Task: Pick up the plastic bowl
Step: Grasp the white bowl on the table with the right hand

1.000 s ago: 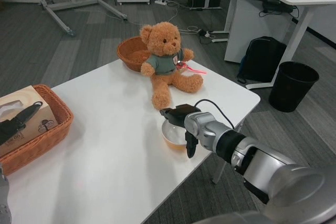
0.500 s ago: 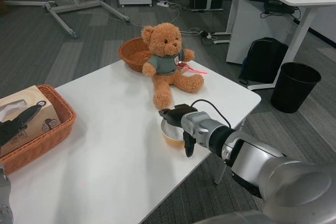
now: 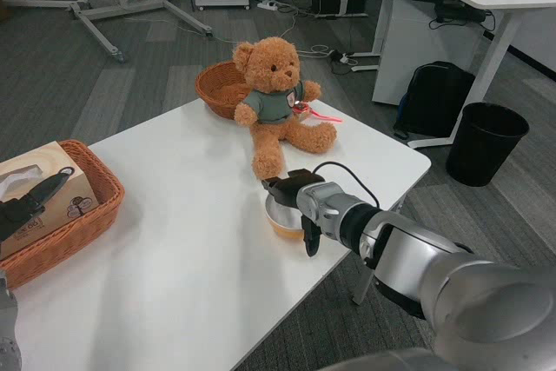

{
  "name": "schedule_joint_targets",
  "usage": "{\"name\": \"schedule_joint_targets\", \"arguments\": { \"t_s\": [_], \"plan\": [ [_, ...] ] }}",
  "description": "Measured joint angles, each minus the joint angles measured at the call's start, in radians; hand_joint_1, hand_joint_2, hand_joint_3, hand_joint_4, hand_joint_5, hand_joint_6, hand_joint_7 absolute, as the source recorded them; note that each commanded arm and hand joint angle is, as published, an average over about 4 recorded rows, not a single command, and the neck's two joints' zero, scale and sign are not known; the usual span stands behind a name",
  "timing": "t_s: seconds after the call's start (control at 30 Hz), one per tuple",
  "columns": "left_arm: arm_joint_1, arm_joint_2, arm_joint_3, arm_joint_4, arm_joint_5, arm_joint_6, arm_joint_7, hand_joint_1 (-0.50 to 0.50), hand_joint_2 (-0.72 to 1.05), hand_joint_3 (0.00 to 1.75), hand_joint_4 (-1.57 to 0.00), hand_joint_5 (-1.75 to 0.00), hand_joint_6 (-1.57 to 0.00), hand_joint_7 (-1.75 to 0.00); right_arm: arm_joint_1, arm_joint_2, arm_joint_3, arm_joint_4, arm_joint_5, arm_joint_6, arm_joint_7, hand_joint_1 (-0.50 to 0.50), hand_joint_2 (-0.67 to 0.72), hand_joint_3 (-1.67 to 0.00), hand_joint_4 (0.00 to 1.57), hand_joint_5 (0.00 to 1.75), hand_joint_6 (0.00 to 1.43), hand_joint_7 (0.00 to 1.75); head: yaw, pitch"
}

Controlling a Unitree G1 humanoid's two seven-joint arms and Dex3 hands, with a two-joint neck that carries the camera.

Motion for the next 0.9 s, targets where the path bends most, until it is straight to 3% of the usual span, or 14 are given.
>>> {"name": "schedule_joint_targets", "arguments": {
  "t_s": [0.07,0.13,0.2,0.3,0.43,0.67,0.9],
  "plan": [
    [0.0,0.0,0.0,0.0,0.0,0.0,0.0,-0.5,0.43,0.0,0.0,0.0,0.0,0.0,-0.004,0.0,0.006,0.005,0.006,0.0,-0.001,-0.25,-0.4,-0.32,0.0,0.22,0.0,0.14,0.0,0.0],
    [0.0,0.0,0.0,0.0,0.0,0.0,0.0,-0.5,0.43,0.0,0.0,0.0,0.0,0.0,-0.008,0.0,0.013,0.01,0.011,0.0,-0.002,-0.3,-0.41,-0.42,0.0,0.44,0.0,0.31,0.0,-0.001],
    [0.0,0.0,0.0,0.0,0.0,0.0,0.0,-0.5,0.43,0.0,0.0,0.0,0.0,0.0,-0.012,0.0,0.018,0.012,0.012,0.0,-0.003,-0.35,-0.45,-0.52,0.0,0.68,0.0,0.58,0.001,-0.002],
    [0.0,0.0,0.0,0.0,0.0,0.0,0.0,-0.5,0.43,0.0,0.0,0.0,0.0,0.0,-0.017,0.0,0.029,0.014,0.012,0.0,-0.008,-0.39,-0.48,-0.65,0.0,0.82,0.0,0.87,0.001,-0.003],
    [0.0,0.0,0.0,0.0,0.0,0.0,0.0,-0.5,0.43,0.04,0.0,0.0,0.0,0.0,-0.02,0.0,0.041,0.017,0.013,-0.006,-0.02,-0.44,-0.48,-0.95,0.0,1.12,0.05,1.4,0.001,-0.005],
    [0.0,0.0,0.0,0.0,-0.001,0.0,0.0,-0.5,0.43,0.0,0.0,0.0,0.0,0.0,-0.02,0.001,0.054,0.023,0.013,-0.023,-0.042,-0.46,-0.54,-1.33,0.11,1.48,0.35,1.64,0.001,-0.006],
    [0.0,0.0,0.0,0.001,-0.001,0.0,0.0,-0.5,0.43,0.0,0.0,0.0,0.0,0.0,-0.02,0.001,0.061,0.029,0.025,-0.05,-0.066,-0.46,-0.6,-1.57,0.56,1.65,0.74,1.68,0.001,-0.008]
  ]
}}
